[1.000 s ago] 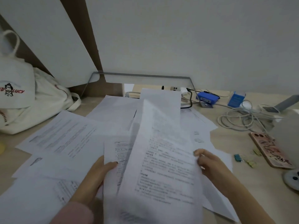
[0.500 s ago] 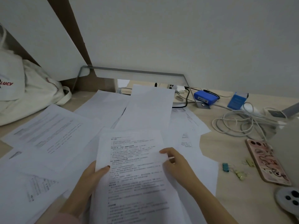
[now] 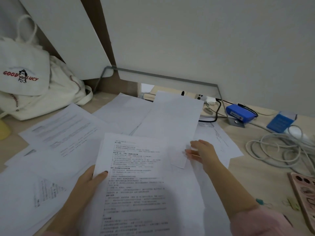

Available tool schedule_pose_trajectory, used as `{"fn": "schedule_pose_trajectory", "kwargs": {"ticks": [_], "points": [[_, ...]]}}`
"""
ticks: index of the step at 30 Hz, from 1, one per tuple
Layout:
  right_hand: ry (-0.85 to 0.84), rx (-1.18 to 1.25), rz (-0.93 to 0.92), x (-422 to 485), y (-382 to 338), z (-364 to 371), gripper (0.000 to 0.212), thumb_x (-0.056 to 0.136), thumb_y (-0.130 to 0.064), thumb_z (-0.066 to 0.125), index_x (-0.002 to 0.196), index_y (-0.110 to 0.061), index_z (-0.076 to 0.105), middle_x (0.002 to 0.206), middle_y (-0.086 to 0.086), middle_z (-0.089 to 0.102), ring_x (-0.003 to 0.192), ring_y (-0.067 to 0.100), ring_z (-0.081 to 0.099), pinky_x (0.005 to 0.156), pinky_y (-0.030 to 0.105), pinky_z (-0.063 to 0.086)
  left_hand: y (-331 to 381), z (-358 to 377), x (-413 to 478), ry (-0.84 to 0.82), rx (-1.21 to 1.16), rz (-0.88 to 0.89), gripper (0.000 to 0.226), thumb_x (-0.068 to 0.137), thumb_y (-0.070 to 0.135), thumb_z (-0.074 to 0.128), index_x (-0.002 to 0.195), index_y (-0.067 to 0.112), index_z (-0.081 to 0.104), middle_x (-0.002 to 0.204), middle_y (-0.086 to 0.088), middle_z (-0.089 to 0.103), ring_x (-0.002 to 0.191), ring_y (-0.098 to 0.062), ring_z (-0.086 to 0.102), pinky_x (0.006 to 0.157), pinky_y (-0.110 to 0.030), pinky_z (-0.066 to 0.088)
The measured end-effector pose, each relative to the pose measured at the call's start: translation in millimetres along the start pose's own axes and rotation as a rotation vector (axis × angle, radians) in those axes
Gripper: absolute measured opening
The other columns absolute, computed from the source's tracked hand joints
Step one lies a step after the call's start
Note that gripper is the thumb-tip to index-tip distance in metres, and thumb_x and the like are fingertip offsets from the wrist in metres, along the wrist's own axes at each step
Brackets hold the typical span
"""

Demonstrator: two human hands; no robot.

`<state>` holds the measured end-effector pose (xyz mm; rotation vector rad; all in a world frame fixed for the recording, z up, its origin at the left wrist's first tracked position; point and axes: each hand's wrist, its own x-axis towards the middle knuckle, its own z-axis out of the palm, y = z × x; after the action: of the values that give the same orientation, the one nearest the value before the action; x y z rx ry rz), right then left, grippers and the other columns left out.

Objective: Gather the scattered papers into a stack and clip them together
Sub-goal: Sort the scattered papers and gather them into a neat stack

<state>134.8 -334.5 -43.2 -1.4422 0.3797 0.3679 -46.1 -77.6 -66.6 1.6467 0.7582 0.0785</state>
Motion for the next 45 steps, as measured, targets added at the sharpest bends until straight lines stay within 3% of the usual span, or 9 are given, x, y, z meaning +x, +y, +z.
{"fn": "schedule_pose_trajectory", "kwargs": {"ticks": [5, 8, 17, 23, 26, 32, 37, 40, 45], "points": [[0.033, -0.257, -0.025, 7.3, 8.6, 16.4, 0.013, 0.084, -0.001, 0.057, 0.079, -0.009, 0.049, 0.059, 0.013, 0.046, 0.042, 0.018, 0.05, 0.037, 0.018, 0.043, 9.1, -1.0, 16.7, -0.038, 0.009, -0.024, 0.02, 0.092, 0.019, 0.052, 0.111, 0.019, 0.057, 0.113, -0.007, 0.063, 0.105, -0.03, 0.059, 0.097, -0.051, 0.044], [0.098, -0.414, -0.155, 8.7, 15.4, 20.3, 0.038, 0.081, -0.001, 0.056, 0.053, -0.014, 0.035, 0.052, 0.007, 0.037, 0.043, 0.016, 0.038, 0.045, 0.022, 0.029, 14.5, 1.1, 23.8, -0.067, 0.034, -0.01, 0.018, 0.092, 0.019, 0.051, 0.109, 0.021, 0.058, 0.109, -0.004, 0.066, 0.103, -0.027, 0.061, 0.096, -0.05, 0.045], [0.417, -0.451, -0.732, -52.6, -29.3, 20.5, 0.014, 0.092, -0.019, 0.054, 0.095, -0.031, 0.061, 0.065, -0.011, 0.062, 0.04, 0.007, 0.055, 0.054, 0.018, 0.049, 15.1, 2.8, 35.9, -0.142, 0.043, -0.011, 0.022, 0.092, 0.017, 0.049, 0.113, 0.018, 0.058, 0.112, -0.006, 0.064, 0.103, -0.027, 0.061, 0.097, -0.049, 0.045], [0.157, -0.396, -0.964, -107.4, -18.2, 9.3, 0.029, 0.088, -0.004, 0.056, 0.087, -0.031, 0.065, 0.096, -0.004, 0.068, 0.084, 0.002, 0.067, 0.074, 0.009, 0.048, 15.9, -1.5, 24.2, -0.189, -0.073, -0.046, 0.024, 0.092, 0.012, 0.051, 0.115, 0.008, 0.059, 0.11, -0.013, 0.066, 0.096, -0.029, 0.063, 0.091, -0.044, 0.049], [0.071, -0.555, -0.889, -110.4, 6.2, -2.0, 0.031, 0.086, -0.002, 0.058, 0.076, -0.03, 0.065, 0.113, -0.01, 0.061, 0.11, 0.001, 0.056, 0.093, 0.02, 0.042, 14.5, -5.8, 15.5, -0.212, -0.118, -0.057, 0.028, 0.093, 0.014, 0.05, 0.118, 0.005, 0.058, 0.11, -0.015, 0.067, 0.098, -0.031, 0.064, 0.09, -0.045, 0.049], [0.088, -0.353, -0.638, -111.8, 42.1, -19.5, 0.034, 0.084, 0.012, 0.048, 0.06, -0.009, 0.059, 0.107, -0.005, 0.066, 0.103, 0.0, 0.057, 0.079, 0.018, 0.042, 25.9, -8.5, -0.5, -0.267, -0.316, -0.101, 0.032, 0.096, 0.027, 0.04, 0.086, 0.005, 0.062, 0.089, -0.016, 0.063, 0.077, -0.024, 0.058, 0.062, -0.028, 0.049], [0.135, -0.211, -0.501, -103.2, 51.9, -24.7, 0.031, 0.082, 0.012, 0.038, 0.059, -0.005, 0.049, 0.081, -0.005, 0.072, 0.092, 0.013, 0.059, 0.082, 0.025, 0.041, 22.1, -12.7, 18.7, -0.221, -0.349, -0.13, 0.042, 0.093, 0.049, 0.036, 0.105, 0.016, 0.059, 0.094, -0.007, 0.065, 0.088, -0.024, 0.06, 0.078, -0.036, 0.048], [0.144, -0.238, -0.443, -86.8, 52.9, -22.1, 0.029, 0.084, 0.006, 0.041, 0.063, -0.005, 0.057, 0.082, 0.005, 0.069, 0.086, 0.021, 0.056, 0.081, 0.031, 0.039, 24.1, -8.9, 32.2, -0.292, -0.376, -0.163, 0.031, 0.096, 0.034, 0.04, 0.095, 0.012, 0.061, 0.096, -0.01, 0.064, 0.086, -0.023, 0.059, 0.065, -0.031, 0.054], [0.155, -0.404, -0.442, -55.0, 44.9, -4.4, 0.023, 0.086, 0.004, 0.046, 0.09, -0.006, 0.066, 0.095, -0.001, 0.065, 0.087, 0.013, 0.056, 0.076, 0.023, 0.041, 14.4, -6.3, 57.0, -0.297, -0.204, -0.076, 0.016, 0.089, 0.015, 0.056, 0.1, 0.014, 0.067, 0.107, -0.012, 0.069, 0.1, -0.03, 0.063, 0.094, -0.044, 0.047]]}}
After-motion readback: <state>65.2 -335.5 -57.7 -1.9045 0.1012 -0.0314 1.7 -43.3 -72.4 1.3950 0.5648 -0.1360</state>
